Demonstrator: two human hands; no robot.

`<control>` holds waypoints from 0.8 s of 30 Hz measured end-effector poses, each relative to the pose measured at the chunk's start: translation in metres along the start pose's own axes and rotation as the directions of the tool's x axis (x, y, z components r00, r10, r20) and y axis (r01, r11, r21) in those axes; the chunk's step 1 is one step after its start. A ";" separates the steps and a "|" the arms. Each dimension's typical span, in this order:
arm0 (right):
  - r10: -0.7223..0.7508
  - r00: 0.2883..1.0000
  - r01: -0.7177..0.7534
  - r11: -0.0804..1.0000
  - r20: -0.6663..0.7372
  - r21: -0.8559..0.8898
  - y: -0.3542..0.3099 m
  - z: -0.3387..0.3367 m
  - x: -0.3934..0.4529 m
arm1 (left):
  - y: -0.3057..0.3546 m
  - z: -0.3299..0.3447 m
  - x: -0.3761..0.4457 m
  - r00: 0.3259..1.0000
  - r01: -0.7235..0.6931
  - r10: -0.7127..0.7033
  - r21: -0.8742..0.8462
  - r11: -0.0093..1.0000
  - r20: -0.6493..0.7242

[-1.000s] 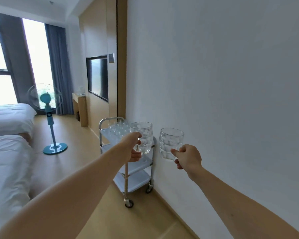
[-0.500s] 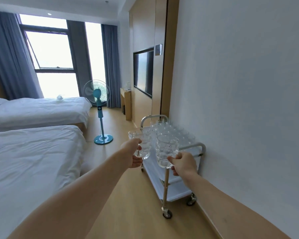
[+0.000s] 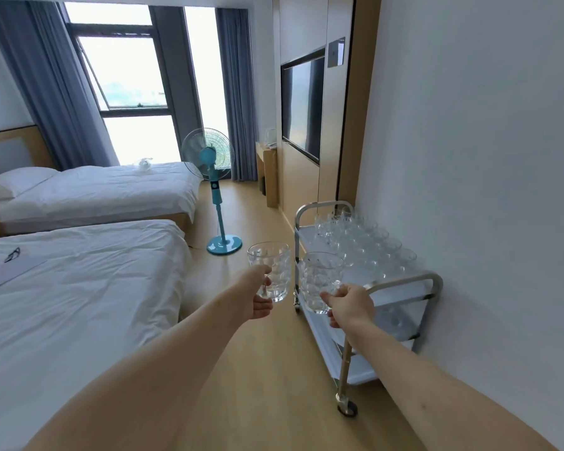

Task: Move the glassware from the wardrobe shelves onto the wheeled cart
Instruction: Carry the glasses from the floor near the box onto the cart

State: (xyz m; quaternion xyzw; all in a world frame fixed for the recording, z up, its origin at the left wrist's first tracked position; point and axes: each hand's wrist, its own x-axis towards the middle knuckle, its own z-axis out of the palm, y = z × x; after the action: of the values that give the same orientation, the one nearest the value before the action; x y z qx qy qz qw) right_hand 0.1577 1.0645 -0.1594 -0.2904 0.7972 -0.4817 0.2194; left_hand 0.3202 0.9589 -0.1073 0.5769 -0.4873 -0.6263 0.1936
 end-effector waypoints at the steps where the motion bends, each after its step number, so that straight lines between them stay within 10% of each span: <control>1: 0.001 1.000 -0.001 1.000 -0.002 -0.002 0.000 0.005 0.007 | 0.002 0.000 0.008 1.000 0.002 -0.002 0.000 1.000 0.005; 24: 0.206 0.933 -0.203 0.978 -0.294 0.042 -0.057 0.159 0.186 | 0.110 -0.036 0.286 0.956 -0.032 0.001 0.101 0.994 0.294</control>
State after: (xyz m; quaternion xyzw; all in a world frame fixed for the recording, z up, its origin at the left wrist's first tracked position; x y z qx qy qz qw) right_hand 0.1356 0.8161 -0.1914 -0.1291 0.8444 -0.4986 0.1475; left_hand 0.2434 0.6658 -0.1632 0.4827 -0.5476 -0.6770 0.0936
